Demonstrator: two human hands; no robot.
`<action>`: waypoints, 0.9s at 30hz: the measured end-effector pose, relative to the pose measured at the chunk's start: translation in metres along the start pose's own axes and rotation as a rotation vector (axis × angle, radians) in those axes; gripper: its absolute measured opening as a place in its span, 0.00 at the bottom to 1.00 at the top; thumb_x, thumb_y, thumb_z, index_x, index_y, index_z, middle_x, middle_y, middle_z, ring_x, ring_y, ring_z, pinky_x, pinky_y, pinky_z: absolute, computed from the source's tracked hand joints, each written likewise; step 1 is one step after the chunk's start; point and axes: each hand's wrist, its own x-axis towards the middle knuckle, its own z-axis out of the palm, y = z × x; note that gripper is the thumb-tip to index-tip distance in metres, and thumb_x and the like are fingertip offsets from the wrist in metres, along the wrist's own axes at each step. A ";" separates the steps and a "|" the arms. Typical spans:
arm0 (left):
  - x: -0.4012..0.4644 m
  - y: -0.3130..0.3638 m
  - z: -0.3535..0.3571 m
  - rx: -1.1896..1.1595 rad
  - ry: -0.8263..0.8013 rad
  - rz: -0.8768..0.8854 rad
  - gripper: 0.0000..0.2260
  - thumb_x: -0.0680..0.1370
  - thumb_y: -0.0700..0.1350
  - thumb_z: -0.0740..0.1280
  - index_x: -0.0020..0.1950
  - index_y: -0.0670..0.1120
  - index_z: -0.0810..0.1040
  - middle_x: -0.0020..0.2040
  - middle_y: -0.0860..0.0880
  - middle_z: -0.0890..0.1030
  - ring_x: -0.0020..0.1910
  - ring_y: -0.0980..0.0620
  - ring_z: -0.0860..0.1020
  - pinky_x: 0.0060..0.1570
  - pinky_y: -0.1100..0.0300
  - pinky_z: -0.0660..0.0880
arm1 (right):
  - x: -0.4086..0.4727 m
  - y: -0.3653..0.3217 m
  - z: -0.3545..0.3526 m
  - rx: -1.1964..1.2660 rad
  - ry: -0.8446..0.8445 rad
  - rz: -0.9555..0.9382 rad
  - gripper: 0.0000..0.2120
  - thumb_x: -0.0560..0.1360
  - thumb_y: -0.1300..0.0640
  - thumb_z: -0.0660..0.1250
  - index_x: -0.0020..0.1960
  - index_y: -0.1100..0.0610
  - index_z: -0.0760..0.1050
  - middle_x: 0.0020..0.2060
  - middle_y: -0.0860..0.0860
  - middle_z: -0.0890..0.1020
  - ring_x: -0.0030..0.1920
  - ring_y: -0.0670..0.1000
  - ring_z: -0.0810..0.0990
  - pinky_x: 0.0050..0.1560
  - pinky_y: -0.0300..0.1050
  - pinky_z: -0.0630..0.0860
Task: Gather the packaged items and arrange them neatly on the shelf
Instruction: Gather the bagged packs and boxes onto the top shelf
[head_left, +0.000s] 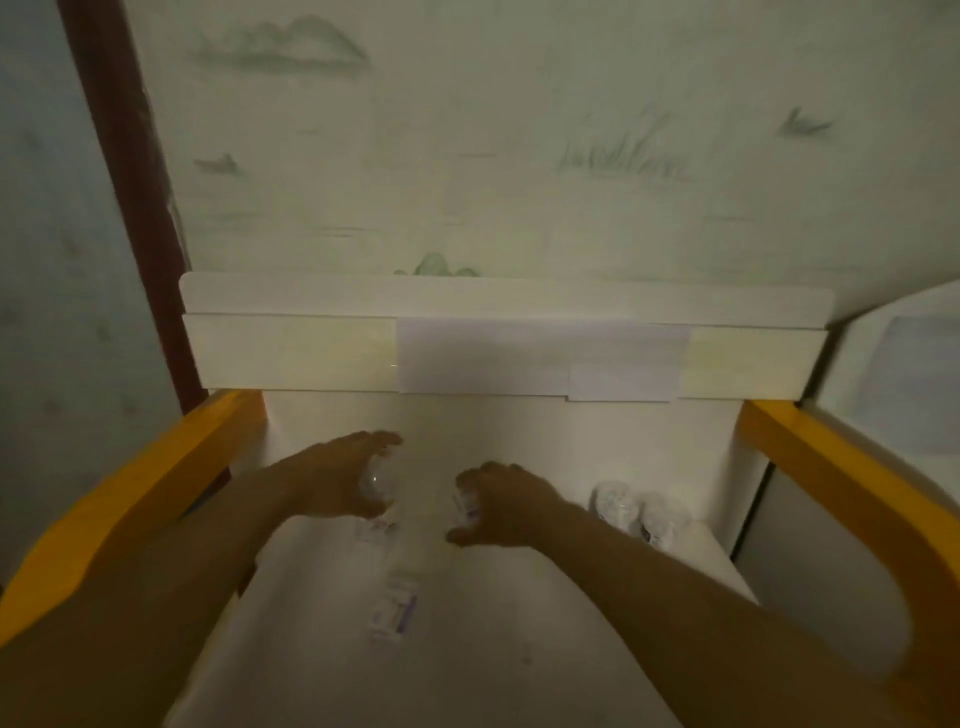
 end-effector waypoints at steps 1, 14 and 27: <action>0.008 0.013 -0.008 -0.016 0.025 0.016 0.38 0.70 0.58 0.73 0.75 0.56 0.58 0.73 0.54 0.66 0.68 0.53 0.68 0.65 0.59 0.66 | -0.008 0.016 -0.019 -0.006 0.031 0.041 0.38 0.66 0.31 0.69 0.70 0.49 0.66 0.65 0.52 0.74 0.64 0.59 0.74 0.62 0.55 0.74; 0.087 0.260 -0.067 0.062 0.162 0.471 0.34 0.69 0.57 0.75 0.72 0.57 0.65 0.70 0.55 0.69 0.67 0.54 0.68 0.63 0.63 0.63 | -0.162 0.181 -0.167 -0.135 0.283 0.271 0.30 0.71 0.36 0.67 0.68 0.50 0.71 0.63 0.54 0.76 0.64 0.55 0.72 0.61 0.52 0.73; 0.126 0.528 -0.021 0.022 0.173 0.651 0.36 0.67 0.55 0.76 0.72 0.57 0.65 0.69 0.55 0.70 0.66 0.54 0.69 0.64 0.60 0.67 | -0.362 0.384 -0.186 -0.056 0.371 0.466 0.37 0.69 0.33 0.68 0.73 0.46 0.65 0.69 0.52 0.72 0.67 0.56 0.72 0.65 0.53 0.70</action>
